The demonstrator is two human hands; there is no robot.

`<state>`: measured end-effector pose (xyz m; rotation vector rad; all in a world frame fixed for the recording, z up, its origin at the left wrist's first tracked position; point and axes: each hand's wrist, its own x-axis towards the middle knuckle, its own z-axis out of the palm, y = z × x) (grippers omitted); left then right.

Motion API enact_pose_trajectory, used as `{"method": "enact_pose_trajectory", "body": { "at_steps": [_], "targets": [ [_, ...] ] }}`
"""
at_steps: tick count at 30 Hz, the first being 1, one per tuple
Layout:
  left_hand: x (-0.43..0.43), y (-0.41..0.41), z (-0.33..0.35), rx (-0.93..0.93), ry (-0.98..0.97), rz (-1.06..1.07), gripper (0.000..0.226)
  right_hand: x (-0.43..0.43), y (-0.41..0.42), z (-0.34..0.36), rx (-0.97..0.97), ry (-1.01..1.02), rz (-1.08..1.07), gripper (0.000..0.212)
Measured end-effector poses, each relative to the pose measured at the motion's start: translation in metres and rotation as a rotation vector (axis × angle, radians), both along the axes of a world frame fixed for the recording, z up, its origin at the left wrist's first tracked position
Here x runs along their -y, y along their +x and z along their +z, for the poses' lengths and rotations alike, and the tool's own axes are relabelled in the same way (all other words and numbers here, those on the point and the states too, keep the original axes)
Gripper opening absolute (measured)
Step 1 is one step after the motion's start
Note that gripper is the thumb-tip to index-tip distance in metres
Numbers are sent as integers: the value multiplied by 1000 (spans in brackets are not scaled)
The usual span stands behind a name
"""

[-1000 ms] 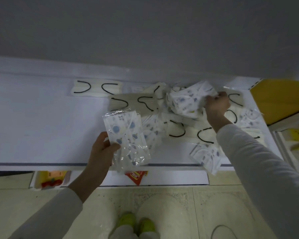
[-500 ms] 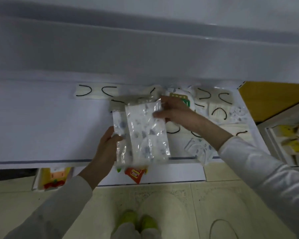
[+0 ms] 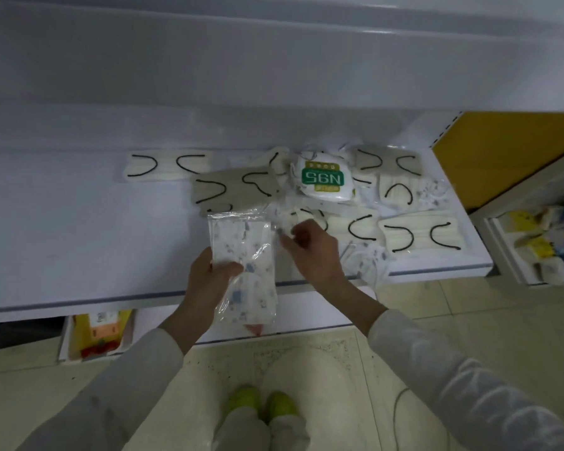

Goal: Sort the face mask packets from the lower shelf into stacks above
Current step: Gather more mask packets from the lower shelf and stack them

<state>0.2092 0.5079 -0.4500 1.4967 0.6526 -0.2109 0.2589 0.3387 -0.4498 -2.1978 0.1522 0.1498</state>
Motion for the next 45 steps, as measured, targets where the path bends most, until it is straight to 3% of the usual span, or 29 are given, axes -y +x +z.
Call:
{"method": "enact_pose_trajectory", "body": {
  "at_steps": [3,6,9,12,17,22,26,31,35,36,39,41,45],
  "targets": [
    [8,3,0,5,-23,42,25,49,-14,-10,-117,-160,-345,27],
    [15,3,-1,-3,-18,4,26,101,-28,-27,-246,-80,-720,46],
    [25,3,-4,-15,-21,-18,27,123,-32,-38,-496,40,-883,71],
    [33,3,-8,-14,-30,-42,26,124,-27,-39,-472,440,-871,40],
    [41,5,-10,-33,-26,-61,24,116,-18,-31,-439,555,-897,7],
    [49,7,-10,-69,0,12,22,98,-54,-4,-518,717,-751,12],
    [58,5,-2,-125,-83,80,14,82,-82,30,-410,813,-420,10],
    [65,9,16,-221,-383,190,47,71,-86,61,-202,718,-42,14],
    [68,2,42,-187,-339,170,14,65,-87,87,-74,717,215,12],
    [68,1,44,-180,-370,176,17,65,-88,93,-69,754,248,7],
    [67,-4,55,-184,-607,213,25,67,-85,101,-110,833,212,25],
    [69,-6,58,-118,-696,248,25,68,-79,98,-148,687,183,23],
    [63,-8,64,-46,-719,307,47,69,-76,89,-72,156,257,12]
  ]
}}
